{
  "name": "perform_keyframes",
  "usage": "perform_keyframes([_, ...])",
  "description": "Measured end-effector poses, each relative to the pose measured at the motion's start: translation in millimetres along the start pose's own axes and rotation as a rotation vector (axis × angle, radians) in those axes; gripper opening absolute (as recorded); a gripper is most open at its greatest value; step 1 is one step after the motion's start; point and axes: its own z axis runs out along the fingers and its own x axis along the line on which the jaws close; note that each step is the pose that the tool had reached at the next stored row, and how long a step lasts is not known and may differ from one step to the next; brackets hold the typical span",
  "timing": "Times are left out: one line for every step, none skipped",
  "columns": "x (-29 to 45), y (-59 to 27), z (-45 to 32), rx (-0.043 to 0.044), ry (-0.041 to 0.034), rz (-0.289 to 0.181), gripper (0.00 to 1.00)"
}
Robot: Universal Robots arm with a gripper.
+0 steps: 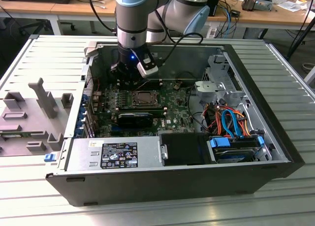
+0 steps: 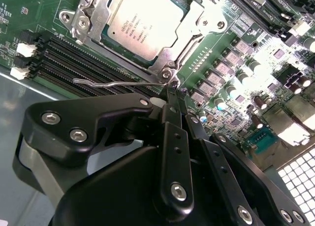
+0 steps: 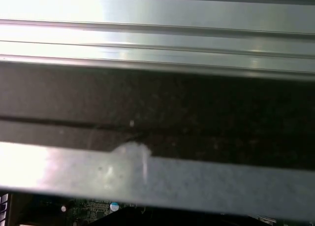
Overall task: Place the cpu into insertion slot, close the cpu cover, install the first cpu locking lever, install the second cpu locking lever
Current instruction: 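Install the first cpu locking lever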
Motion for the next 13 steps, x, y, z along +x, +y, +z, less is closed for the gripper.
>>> perform_keyframes([0.0,0.0,0.2,0.0000,0.0000,0.000,0.11])
perform_keyframes([0.0,0.0,0.4,0.0000,0.0000,0.000,0.11])
perform_keyframes([0.0,0.0,0.6,0.0000,0.0000,0.000,0.11])
perform_keyframes([0.0,0.0,0.9,0.0000,0.0000,0.000,0.11])
perform_keyframes([-0.1,0.0,1.1,0.0000,0.0000,0.000,0.11])
perform_keyframes([-0.1,0.0,1.4,-0.0001,-0.0001,0.000,0.11])
perform_keyframes([-0.1,-0.1,1.6,0.0000,0.0000,0.000,0.11])
perform_keyframes([-0.1,-0.1,2.1,-0.0001,0.0000,0.000,0.11])
perform_keyframes([-0.1,-0.1,2.4,0.0000,0.0000,0.000,0.11])
perform_keyframes([-0.1,-0.1,2.7,0.0000,-0.0001,0.000,0.11])
perform_keyframes([-0.2,-0.1,3.4,0.0001,0.0000,0.000,0.11])
perform_keyframes([-0.1,-0.2,3.6,0.0000,0.0000,0.000,0.11])
perform_keyframes([-0.2,-0.2,3.9,0.0000,0.0000,0.000,0.11])
